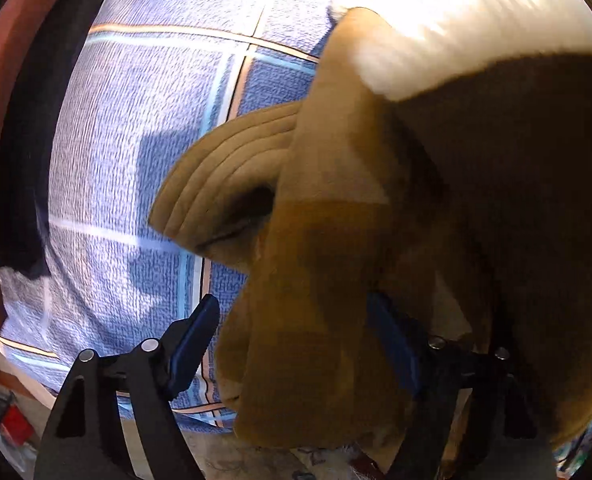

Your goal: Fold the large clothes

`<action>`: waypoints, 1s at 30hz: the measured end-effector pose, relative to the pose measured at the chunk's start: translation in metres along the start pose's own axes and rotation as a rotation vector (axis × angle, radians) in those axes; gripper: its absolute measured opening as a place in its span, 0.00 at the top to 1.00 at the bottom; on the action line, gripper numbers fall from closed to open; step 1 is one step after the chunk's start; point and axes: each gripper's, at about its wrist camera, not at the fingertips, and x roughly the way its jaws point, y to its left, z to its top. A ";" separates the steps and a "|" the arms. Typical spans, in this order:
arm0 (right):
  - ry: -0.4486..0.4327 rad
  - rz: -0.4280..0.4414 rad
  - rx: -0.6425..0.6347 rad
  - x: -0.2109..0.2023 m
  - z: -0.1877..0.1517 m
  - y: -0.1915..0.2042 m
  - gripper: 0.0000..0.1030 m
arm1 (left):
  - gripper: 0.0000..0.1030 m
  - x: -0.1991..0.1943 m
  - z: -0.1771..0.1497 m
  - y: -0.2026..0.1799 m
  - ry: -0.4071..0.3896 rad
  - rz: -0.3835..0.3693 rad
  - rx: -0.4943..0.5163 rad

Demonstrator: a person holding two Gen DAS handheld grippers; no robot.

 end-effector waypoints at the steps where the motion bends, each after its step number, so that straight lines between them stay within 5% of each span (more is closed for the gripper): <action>1: -0.002 0.006 -0.004 0.005 0.001 0.001 0.14 | 0.36 0.001 0.001 -0.002 0.003 -0.003 0.004; 2: -0.010 0.012 -0.014 0.009 0.001 0.003 0.18 | 0.42 0.001 0.002 -0.004 0.005 -0.011 0.006; 4: 0.001 0.051 -0.028 0.015 -0.003 0.001 0.67 | 0.49 -0.001 0.006 -0.008 0.005 -0.012 0.027; 7: -0.043 0.115 -0.025 -0.004 -0.017 -0.010 0.79 | 0.51 -0.001 0.013 -0.017 0.010 0.024 0.067; 14: -0.121 0.021 -0.076 -0.094 -0.085 -0.065 0.87 | 0.62 -0.015 0.009 -0.021 -0.013 0.002 0.099; 20: -0.018 -0.126 -0.008 -0.133 -0.177 -0.132 0.87 | 0.69 -0.029 -0.001 -0.021 -0.039 -0.011 0.144; 27: 0.198 -0.184 0.181 -0.113 -0.283 -0.192 0.87 | 0.69 -0.026 -0.022 -0.025 -0.050 -0.016 0.176; 30: 0.134 -0.250 0.240 -0.134 -0.297 -0.199 0.82 | 0.67 -0.026 -0.042 -0.024 -0.057 -0.016 0.186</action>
